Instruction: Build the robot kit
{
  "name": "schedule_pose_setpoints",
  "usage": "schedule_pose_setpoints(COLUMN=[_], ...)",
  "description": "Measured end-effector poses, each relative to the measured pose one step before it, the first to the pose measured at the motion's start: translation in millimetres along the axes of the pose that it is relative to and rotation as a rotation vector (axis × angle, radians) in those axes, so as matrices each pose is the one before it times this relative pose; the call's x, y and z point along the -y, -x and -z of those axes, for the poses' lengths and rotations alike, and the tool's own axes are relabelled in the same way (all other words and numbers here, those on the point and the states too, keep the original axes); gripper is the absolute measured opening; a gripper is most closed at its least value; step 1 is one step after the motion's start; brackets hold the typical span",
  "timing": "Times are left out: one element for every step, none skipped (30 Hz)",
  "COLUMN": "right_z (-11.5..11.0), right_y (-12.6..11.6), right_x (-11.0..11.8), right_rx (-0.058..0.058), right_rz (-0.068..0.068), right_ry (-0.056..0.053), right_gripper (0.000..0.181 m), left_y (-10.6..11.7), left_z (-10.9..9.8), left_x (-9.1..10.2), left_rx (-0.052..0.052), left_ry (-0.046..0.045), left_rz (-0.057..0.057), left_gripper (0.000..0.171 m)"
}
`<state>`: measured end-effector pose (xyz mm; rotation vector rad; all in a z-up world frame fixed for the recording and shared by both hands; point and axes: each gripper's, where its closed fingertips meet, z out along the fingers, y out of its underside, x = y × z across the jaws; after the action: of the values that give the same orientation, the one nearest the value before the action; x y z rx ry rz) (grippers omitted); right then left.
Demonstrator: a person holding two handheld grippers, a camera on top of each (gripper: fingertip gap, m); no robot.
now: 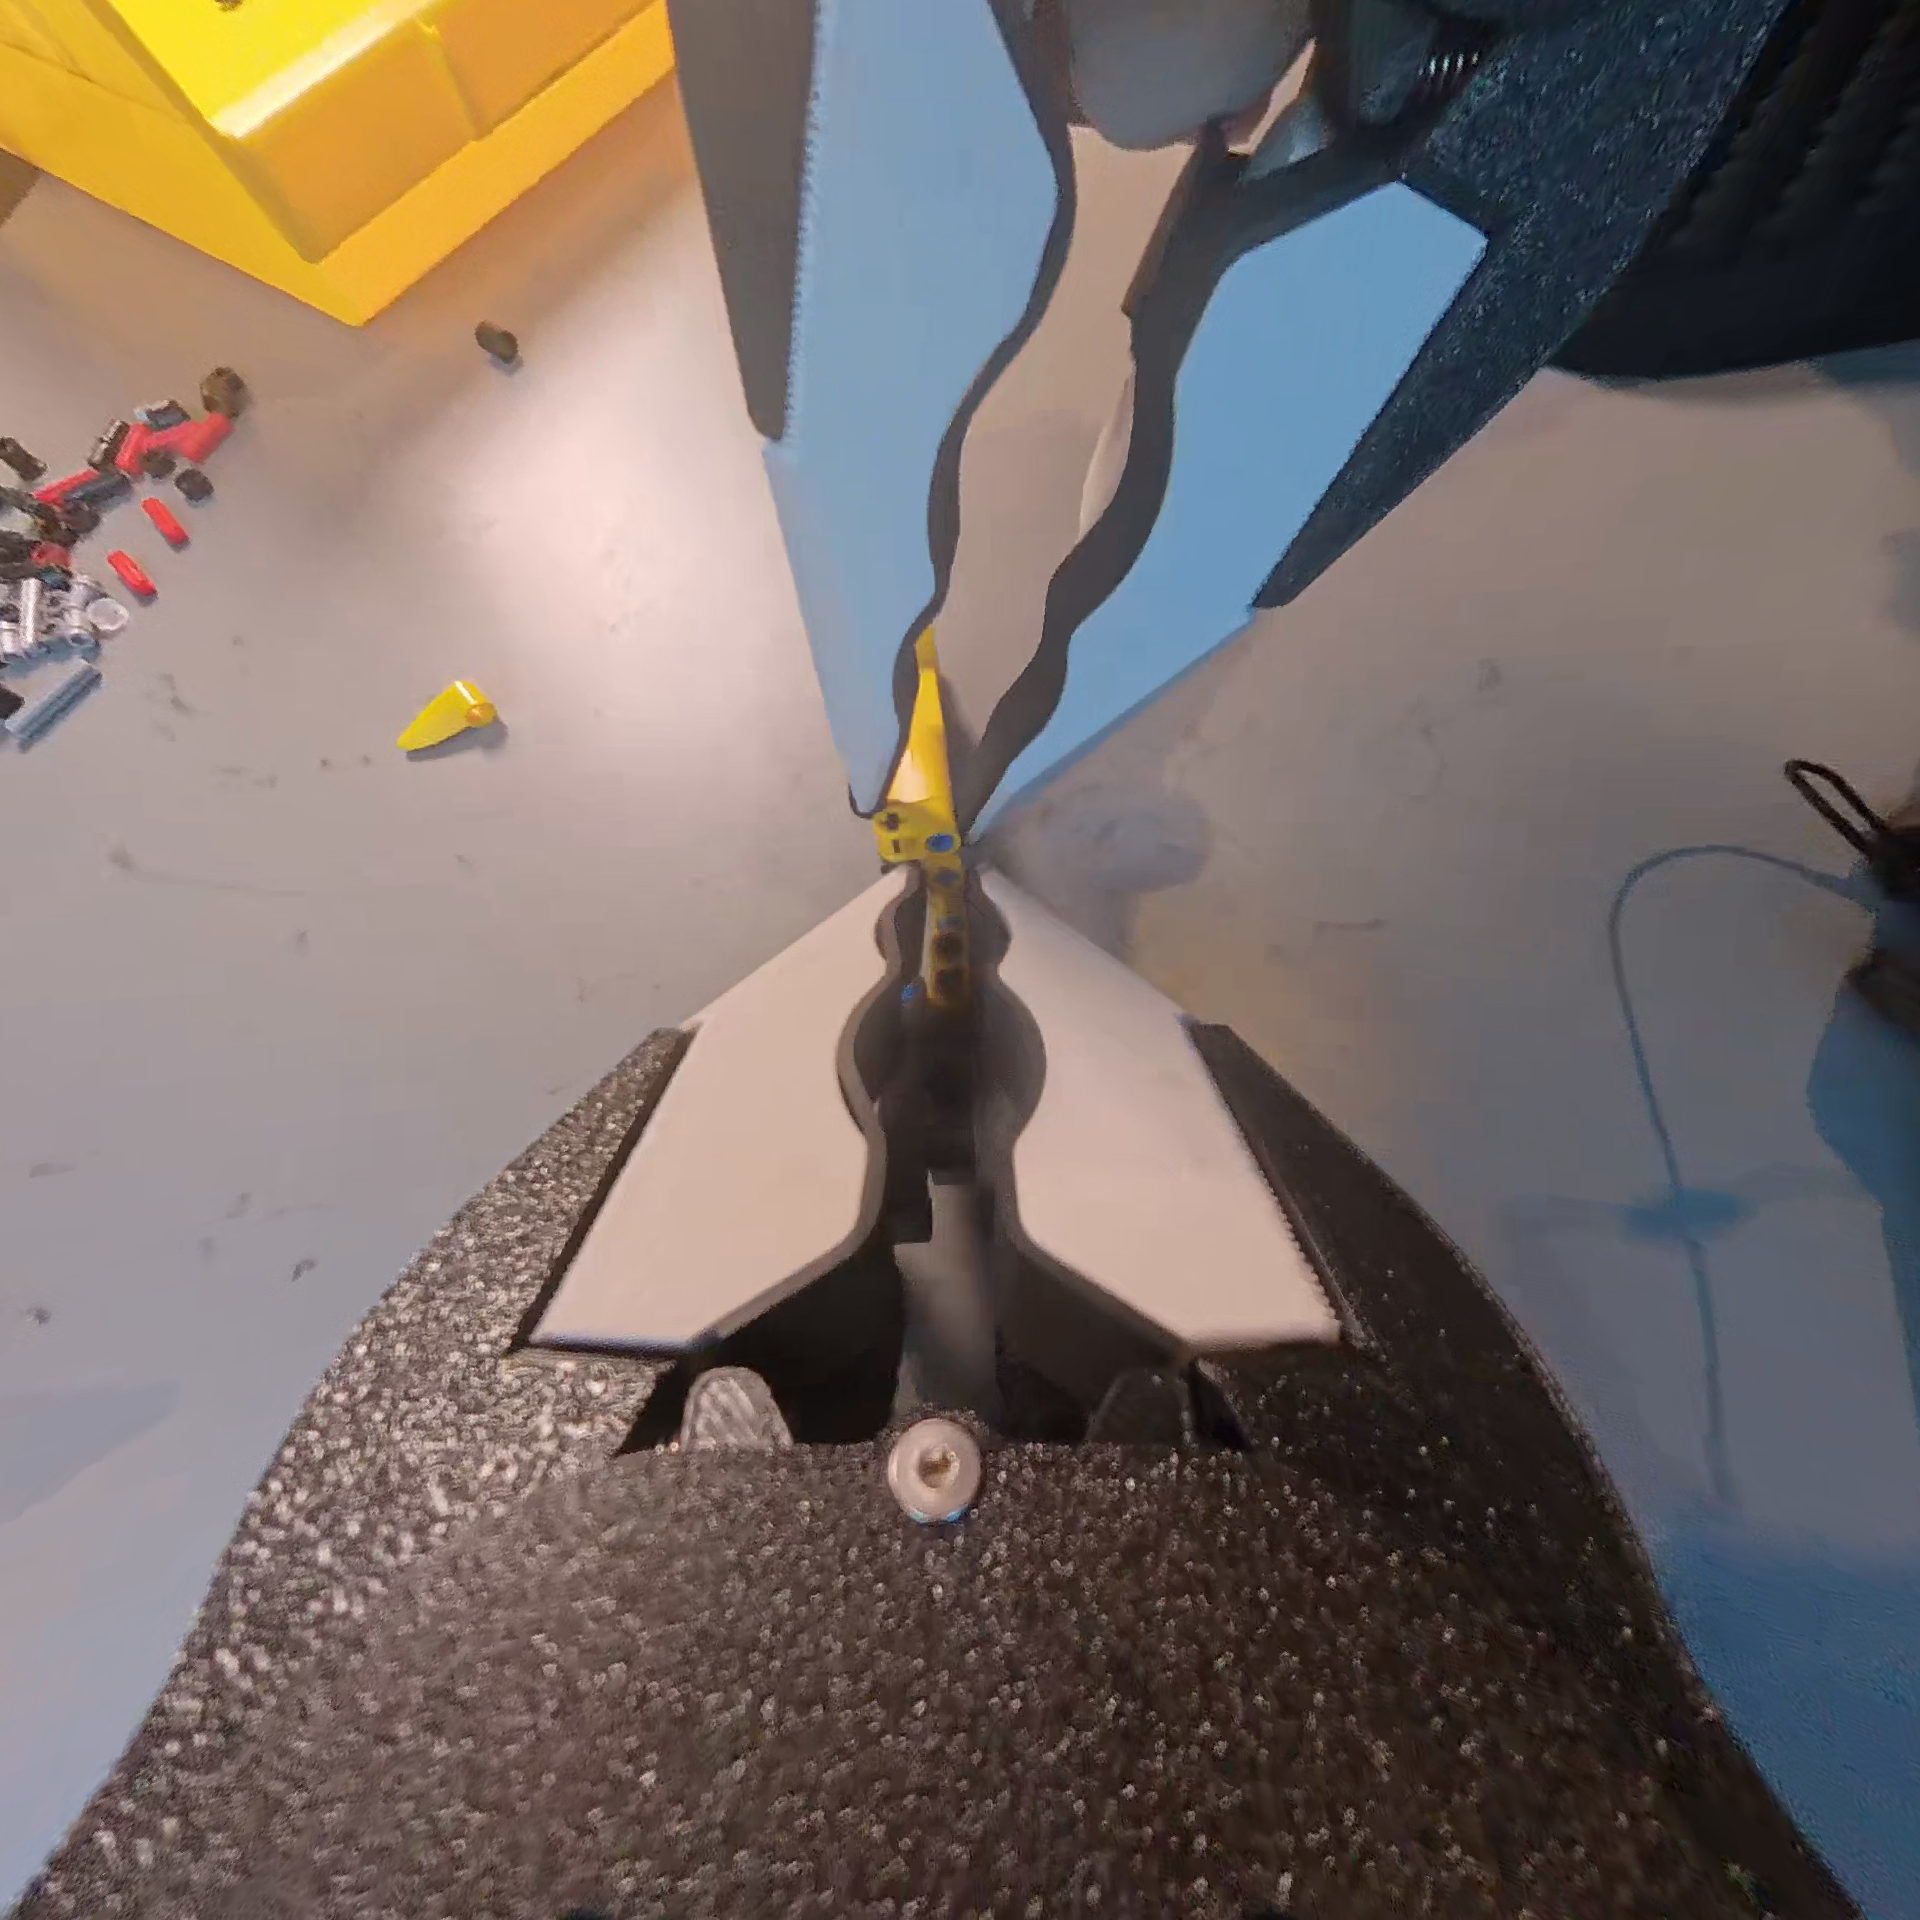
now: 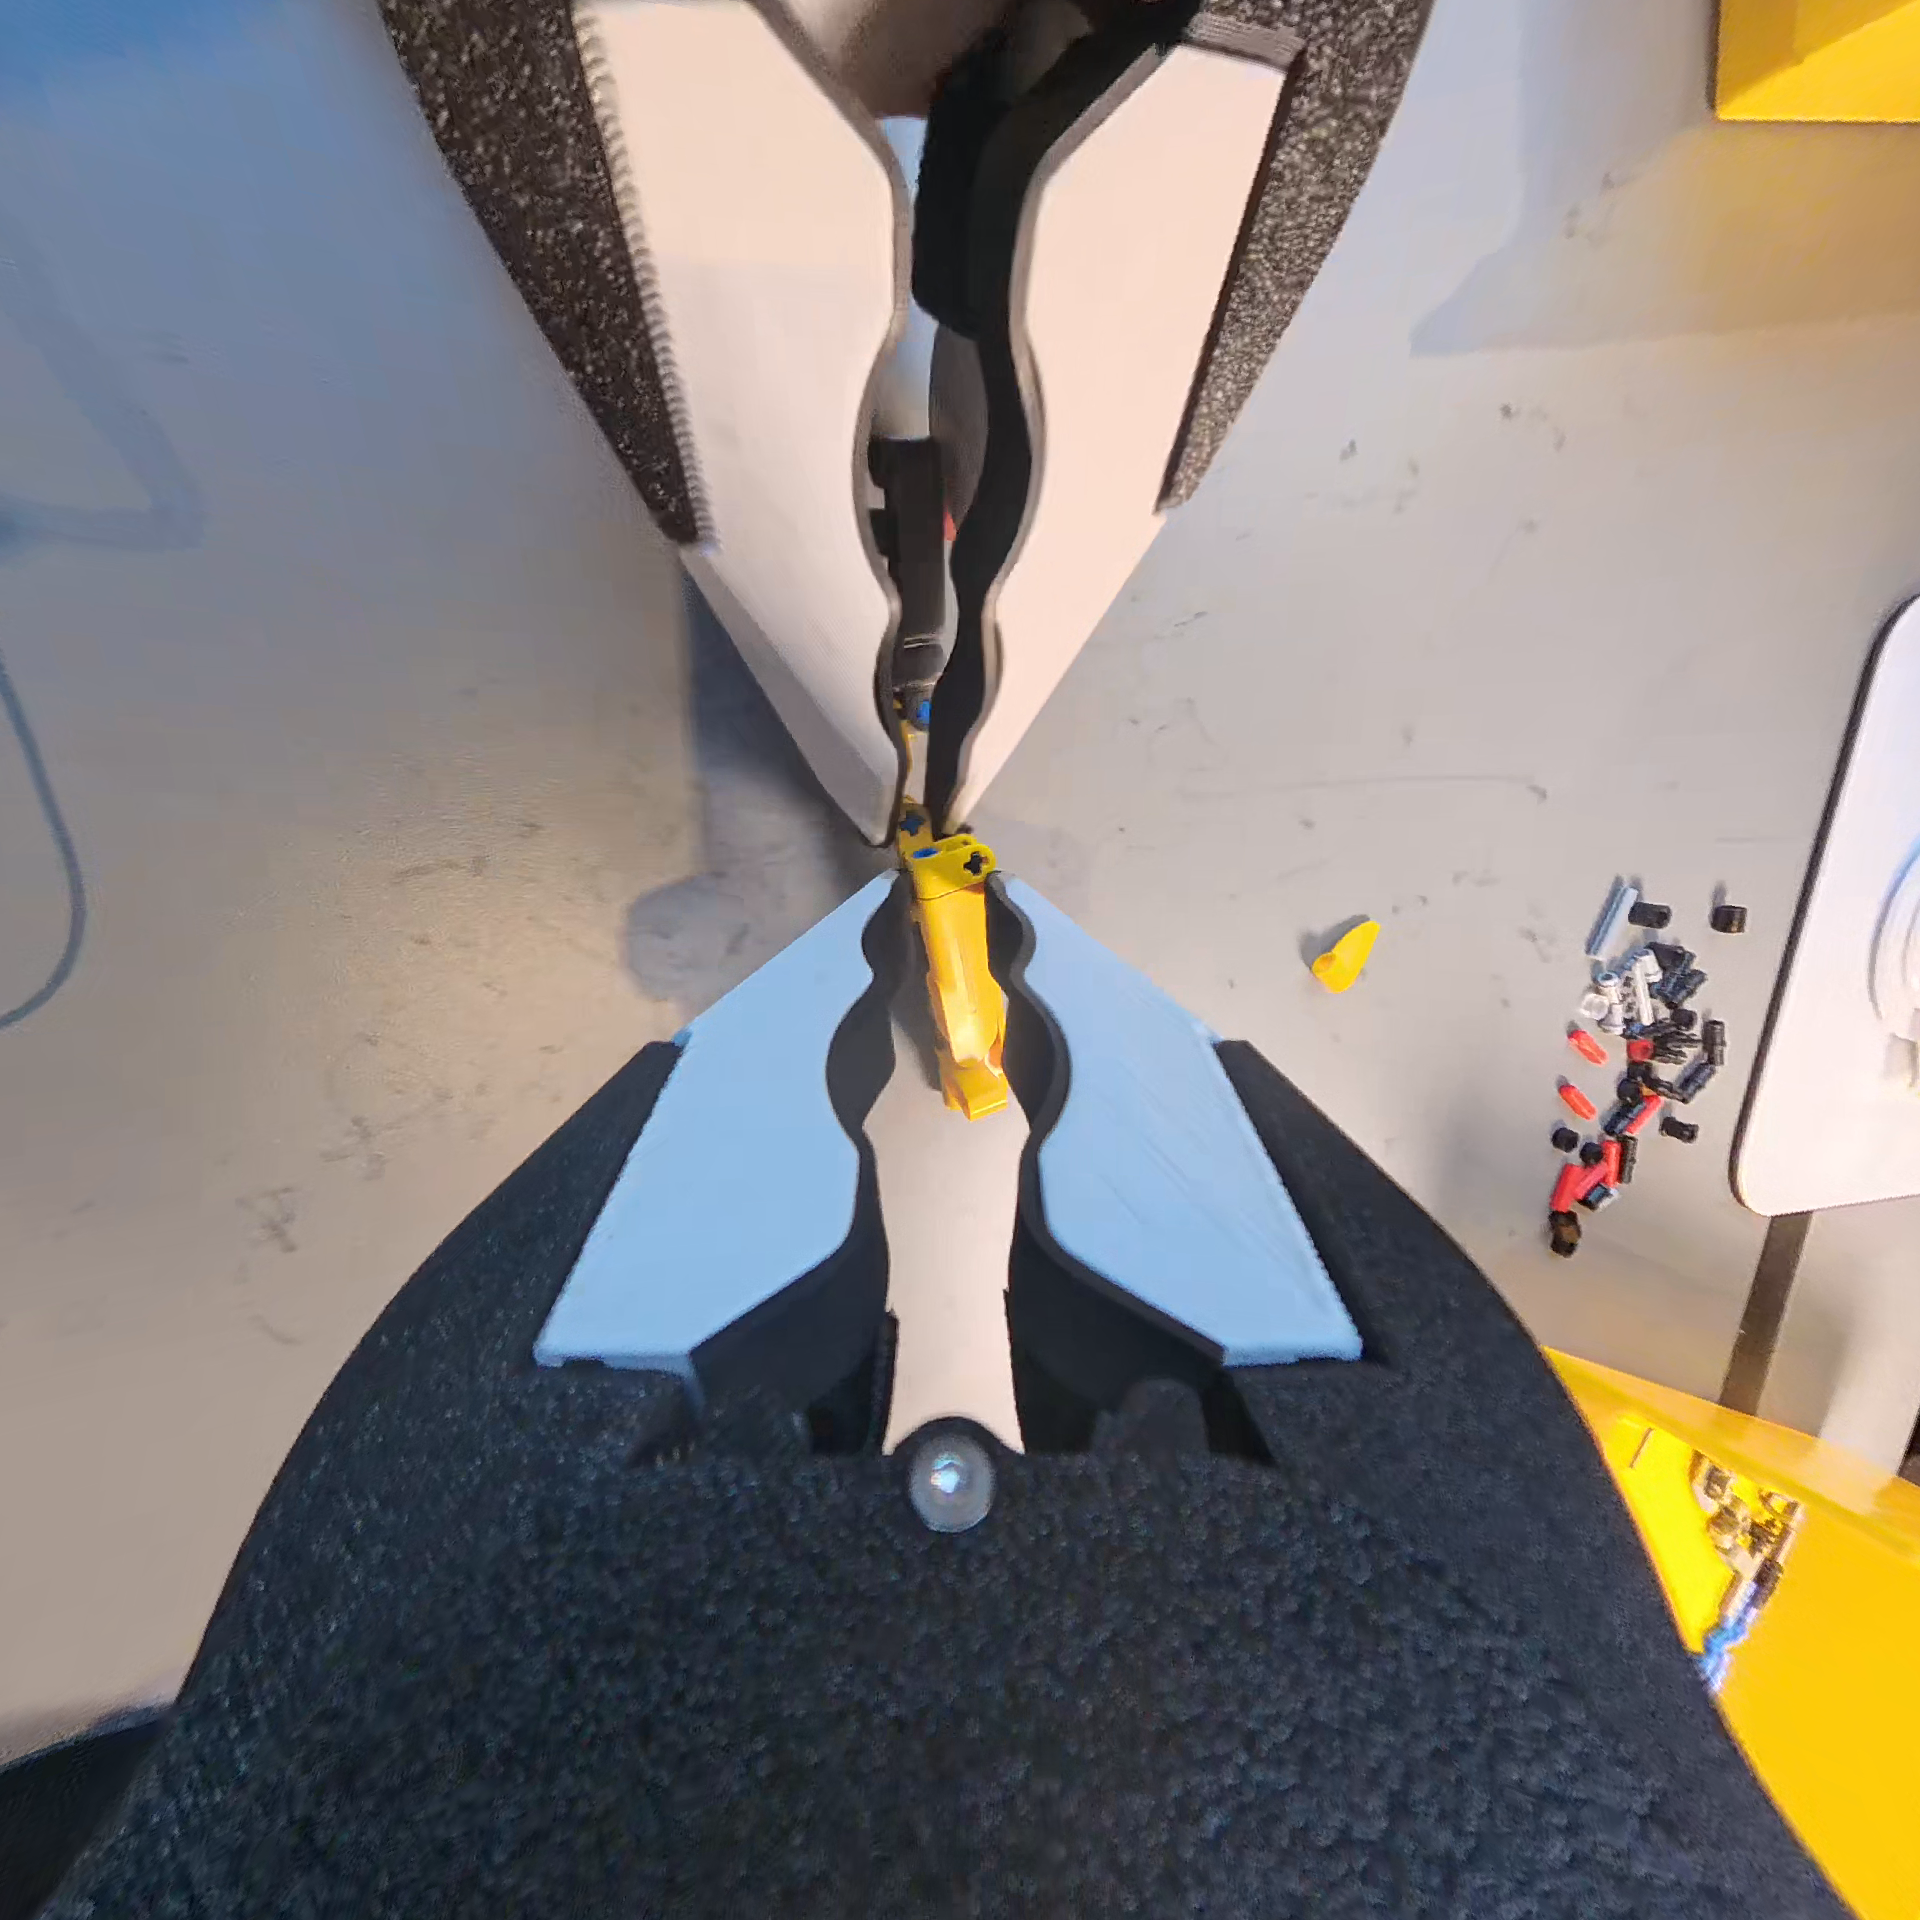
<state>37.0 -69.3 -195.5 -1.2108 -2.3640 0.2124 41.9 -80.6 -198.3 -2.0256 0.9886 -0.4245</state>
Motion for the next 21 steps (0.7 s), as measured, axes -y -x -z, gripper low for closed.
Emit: schedule_pose_setpoints(right_z=[0.11,0.00,-0.05,0.14,0.01,-0.09,-0.06,0.36,1.10,1.19,0.40,-0.75,-1.85,-2.24,-1.97,-1.49,-0.77,-0.29,-0.18,-0.41,-0.73], right_y=[-0.05,0.00,0.14,0.04,0.19,0.19,0.46,1.32,2.90,3.38,1.80,-0.25,-0.15,0.26,-1.63,-0.74,-0.40,0.03,-0.22,0.00,-0.12], right_x=[0.06,0.04,-0.01,0.29,0.32,0.48,0.79,1.43,2.71,4.01,2.74,-0.34,-2.76,-1.66,1.11,0.59,0.66,0.04,-0.27,0.08,0.57], right_rx=[-0.0006,0.0011,0.0022,0.0040,0.0064,0.0095,0.0181,0.0304,0.0444,0.0472,0.0365,0.0227,0.0224,0.0213,0.0043,0.0086,0.0109,0.0139,0.0166,0.0167,0.0102], right_rz=[-0.0020,-0.0035,-0.0014,-0.0002,-0.0011,-0.0042,-0.0099,-0.0135,-0.0132,-0.0136,-0.0078,-0.0050,-0.0035,0.0013,0.0032,0.0095,0.0103,0.0010,-0.0104,-0.0079,0.0030], right_ry=[-0.0033,-0.0039,-0.0048,-0.0082,-0.0134,-0.0202,-0.0298,-0.0405,-0.0517,-0.0579,-0.0463,-0.0235,-0.0016,-0.0021,-0.0158,-0.0093,-0.0036,0.0074,0.0188,0.0222,0.0232], right_gripper=[0.013,0.013,0.013,0.013,0.014,0.014,0.014,0.015,0.016,0.018,0.021,0.021,0.021,0.021,0.018,0.016,0.016,0.015,0.015,0.015,0.015], left_y=[0.25,0.27,0.16,0.29,-0.04,-0.23,-0.40,-1.26,-1.49,-0.58,-0.12,-0.05,-0.08,0.01,-0.13,-0.08,-0.36,-0.46,-0.17,0.15,1.04], left_z=[0.01,-0.01,0.03,0.11,0.13,0.34,0.51,0.48,0.21,0.05,0.26,0.22,0.16,0.19,0.27,0.56,0.46,0.20,0.27,0.96,2.33], left_x=[-0.07,-0.18,-0.22,-0.32,-0.39,-0.37,-0.64,-0.63,-0.70,-0.40,-0.16,-0.15,-0.08,-0.12,-0.19,-0.36,-0.16,-0.09,0.02,-0.48,-1.12], left_rx=[0.0087,0.0046,0.0008,-0.0014,-0.0015,0.0013,0.0026,-0.0027,-0.0062,-0.0041,-0.0036,-0.0054,-0.0074,-0.0092,-0.0113,-0.0111,-0.0101,-0.0076,-0.0025,0.0010,0.0050], left_ry=[0.00506,0.00543,0.00343,0.00212,0.00188,0.00362,0.00622,0.00648,0.00287,-0.00187,-0.00286,-0.00148,-0.00195,-0.00378,-0.00480,-0.00476,-0.00554,-0.00523,-0.00113,0.00595,0.01184], left_rz=[-0.0104,0.0013,0.0048,0.0021,-0.0015,-0.0073,-0.0121,-0.0093,-0.0039,-0.0014,0.0023,0.0043,0.0059,0.0114,0.0139,0.0102,0.0041,0.0018,-0.0023,-0.0137,-0.0186], left_gripper=[0.006,0.006,0.006,0.006,0.005,0.006,0.005,0.005,0.005,0.005,0.005,0.005,0.005,0.005,0.005,0.005,0.006,0.006,0.006,0.007,0.021])
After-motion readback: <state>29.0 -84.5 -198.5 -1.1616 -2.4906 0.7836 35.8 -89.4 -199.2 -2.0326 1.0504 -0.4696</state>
